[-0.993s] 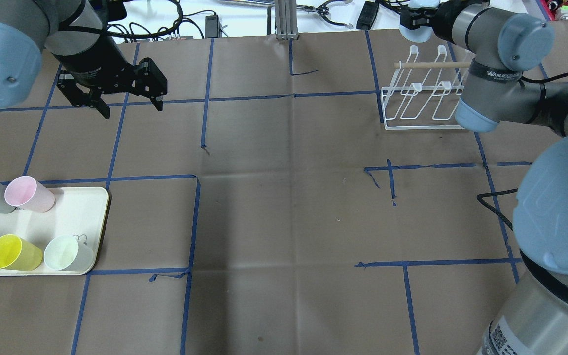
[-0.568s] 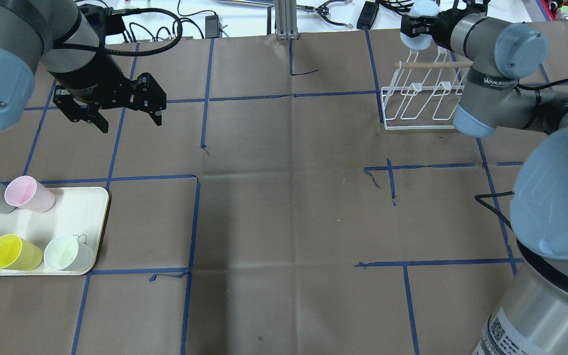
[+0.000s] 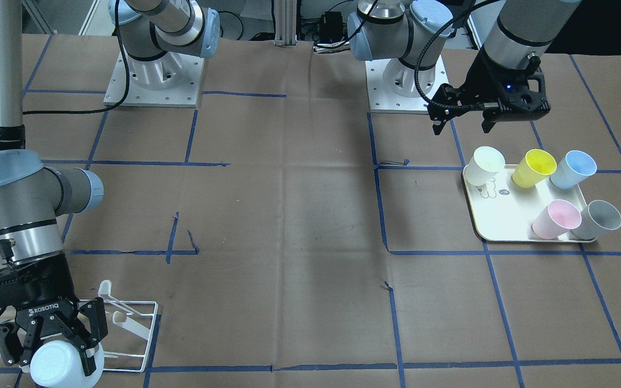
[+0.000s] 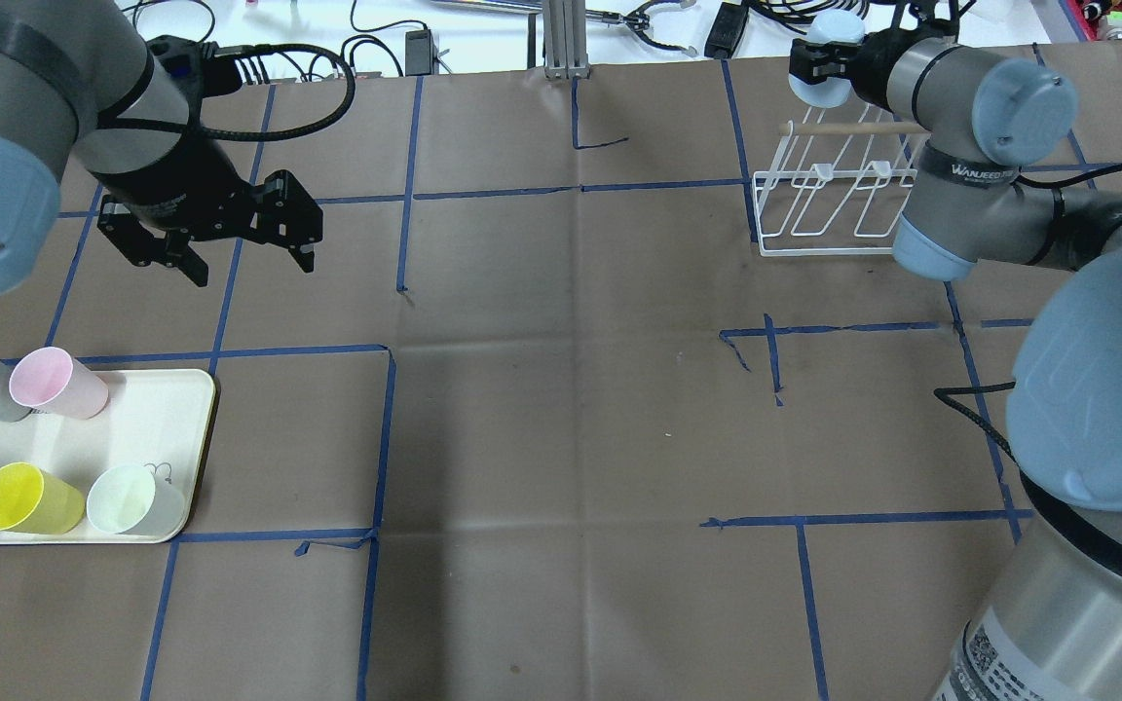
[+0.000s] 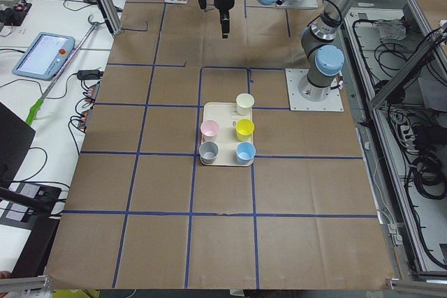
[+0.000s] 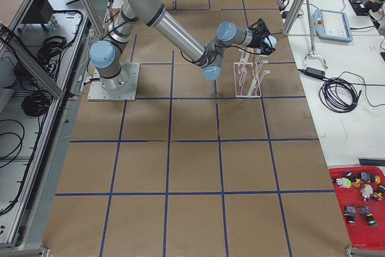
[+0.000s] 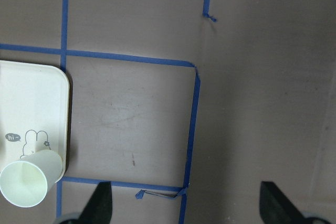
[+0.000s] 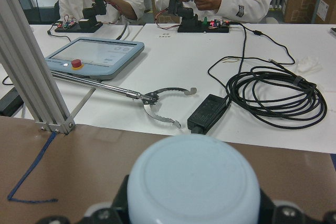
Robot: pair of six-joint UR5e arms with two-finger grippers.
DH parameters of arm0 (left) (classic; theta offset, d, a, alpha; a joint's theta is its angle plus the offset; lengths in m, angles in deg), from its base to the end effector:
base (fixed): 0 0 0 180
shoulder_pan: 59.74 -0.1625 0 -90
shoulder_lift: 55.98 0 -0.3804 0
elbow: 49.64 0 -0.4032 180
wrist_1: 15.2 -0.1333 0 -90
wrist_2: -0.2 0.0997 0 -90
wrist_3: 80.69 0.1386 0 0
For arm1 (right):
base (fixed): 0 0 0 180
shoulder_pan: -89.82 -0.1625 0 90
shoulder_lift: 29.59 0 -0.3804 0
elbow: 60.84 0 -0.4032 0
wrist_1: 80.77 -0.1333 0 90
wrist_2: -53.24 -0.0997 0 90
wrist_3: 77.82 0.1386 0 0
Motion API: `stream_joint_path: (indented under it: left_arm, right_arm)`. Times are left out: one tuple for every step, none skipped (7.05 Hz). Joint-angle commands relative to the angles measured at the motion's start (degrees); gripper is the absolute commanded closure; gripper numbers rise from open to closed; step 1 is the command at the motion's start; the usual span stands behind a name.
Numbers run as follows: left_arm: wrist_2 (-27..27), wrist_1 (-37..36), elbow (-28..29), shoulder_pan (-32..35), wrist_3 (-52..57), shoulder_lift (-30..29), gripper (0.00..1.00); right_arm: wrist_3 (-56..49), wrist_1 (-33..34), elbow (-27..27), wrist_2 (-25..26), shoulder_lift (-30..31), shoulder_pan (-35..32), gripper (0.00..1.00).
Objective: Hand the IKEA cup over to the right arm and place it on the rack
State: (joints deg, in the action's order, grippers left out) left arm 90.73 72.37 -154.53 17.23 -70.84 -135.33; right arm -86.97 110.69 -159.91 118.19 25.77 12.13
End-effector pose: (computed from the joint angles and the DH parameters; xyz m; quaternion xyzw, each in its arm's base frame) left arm -0.0323 -0.4458 0.3649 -0.0277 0.9995 0.0164 0.0014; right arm 0.0454 -0.6927 0.2142 -0.0811 0.8574 -0.4985 0.0988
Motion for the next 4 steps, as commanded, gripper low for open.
stream_joint_path:
  left_arm:
    - [0.1, 0.5, -7.3, -11.2, 10.0, 6.1, 0.00]
    - [0.1, 0.3, -11.1, -15.4, 15.7, 8.8, 0.00]
    - [-0.1, -0.2, -13.1, -19.4, 19.6, 9.7, 0.00]
    - [-0.1, -0.3, -13.3, -21.8, 19.8, 9.8, 0.01]
  right_arm:
    - [0.6, -0.2, -0.1, 0.1, -0.1, 0.0, 0.01]
    - [0.7, -0.4, -0.1, 0.1, 0.0, -0.1, 0.00]
    - [0.7, -0.7, -0.1, 0.1, 0.1, -0.1, 0.00]
    - [0.7, -0.8, -0.1, 0.1, 0.1, -0.1, 0.00]
